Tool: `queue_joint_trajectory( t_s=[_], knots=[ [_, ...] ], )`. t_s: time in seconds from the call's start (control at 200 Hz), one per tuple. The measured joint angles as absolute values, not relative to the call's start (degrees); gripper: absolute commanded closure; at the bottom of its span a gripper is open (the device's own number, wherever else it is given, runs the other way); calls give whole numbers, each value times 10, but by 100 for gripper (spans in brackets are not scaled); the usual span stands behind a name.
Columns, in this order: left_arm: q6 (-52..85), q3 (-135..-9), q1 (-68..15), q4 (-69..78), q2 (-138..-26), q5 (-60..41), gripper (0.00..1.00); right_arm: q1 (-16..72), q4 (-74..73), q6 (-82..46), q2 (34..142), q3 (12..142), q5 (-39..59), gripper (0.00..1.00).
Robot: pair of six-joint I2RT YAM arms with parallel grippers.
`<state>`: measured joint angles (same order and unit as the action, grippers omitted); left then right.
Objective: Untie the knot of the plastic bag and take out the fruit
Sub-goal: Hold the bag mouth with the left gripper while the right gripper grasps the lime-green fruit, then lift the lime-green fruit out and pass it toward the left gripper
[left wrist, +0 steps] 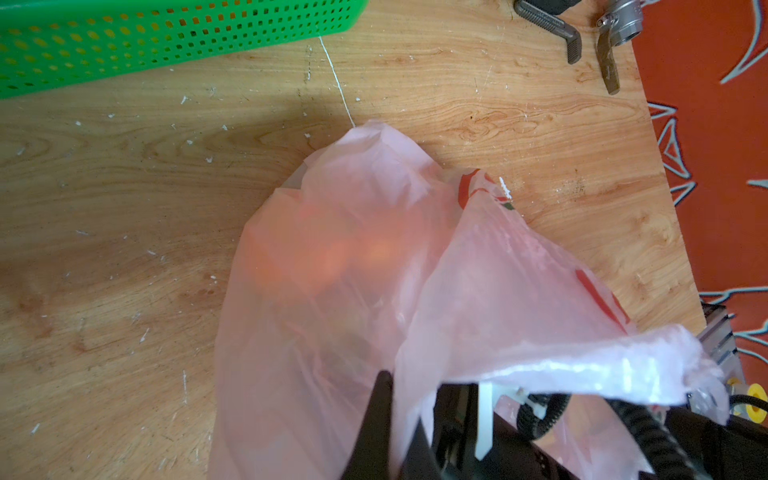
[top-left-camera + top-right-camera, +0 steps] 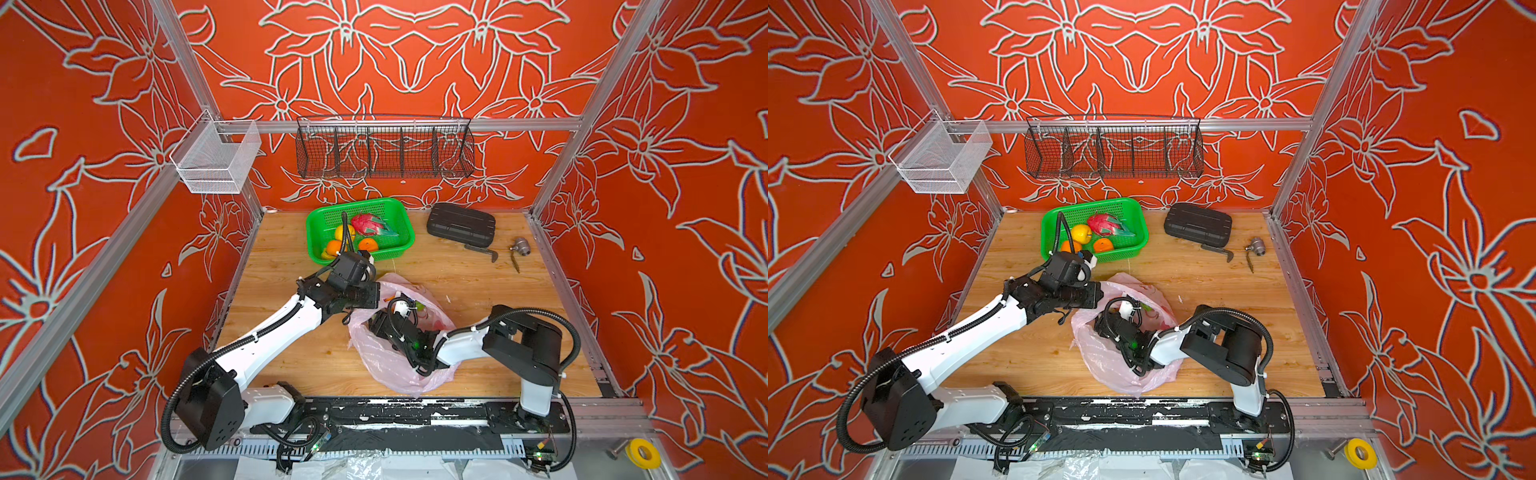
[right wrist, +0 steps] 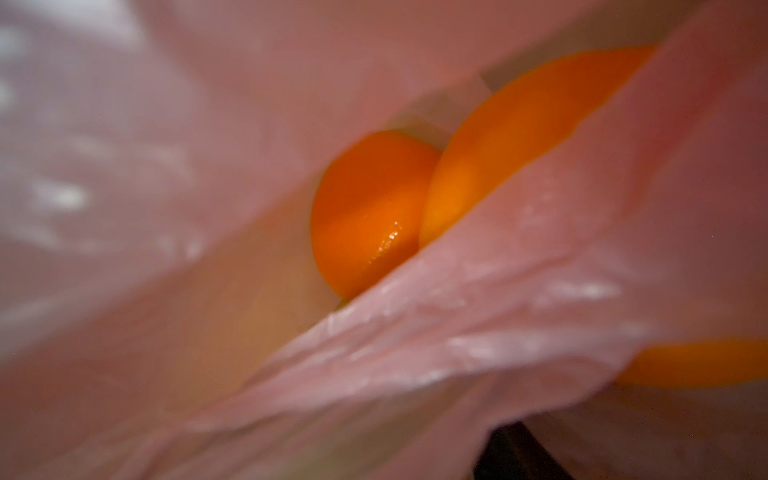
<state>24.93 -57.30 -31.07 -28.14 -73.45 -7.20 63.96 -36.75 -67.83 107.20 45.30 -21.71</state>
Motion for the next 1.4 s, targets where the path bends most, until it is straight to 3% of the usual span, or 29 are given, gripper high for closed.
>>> queue_joint_trajectory(
  t_s=[0.385,0.756,0.851,1.086,1.402],
  knots=[
    [245,-581,-307,-282,-742,-62,95,642,-357,-645,970,402,-175,41],
    [240,-588,-301,-283,-748,-58,93,673,-245,-591,821,343,-162,42],
    [239,-592,-300,-283,-755,-58,86,677,-207,-575,789,338,-160,42],
    [234,-595,-300,-281,-760,-62,56,680,-146,-532,703,339,-169,42],
    [219,-592,-300,-246,-674,-78,35,646,-73,-469,612,417,-163,42]
  ],
)
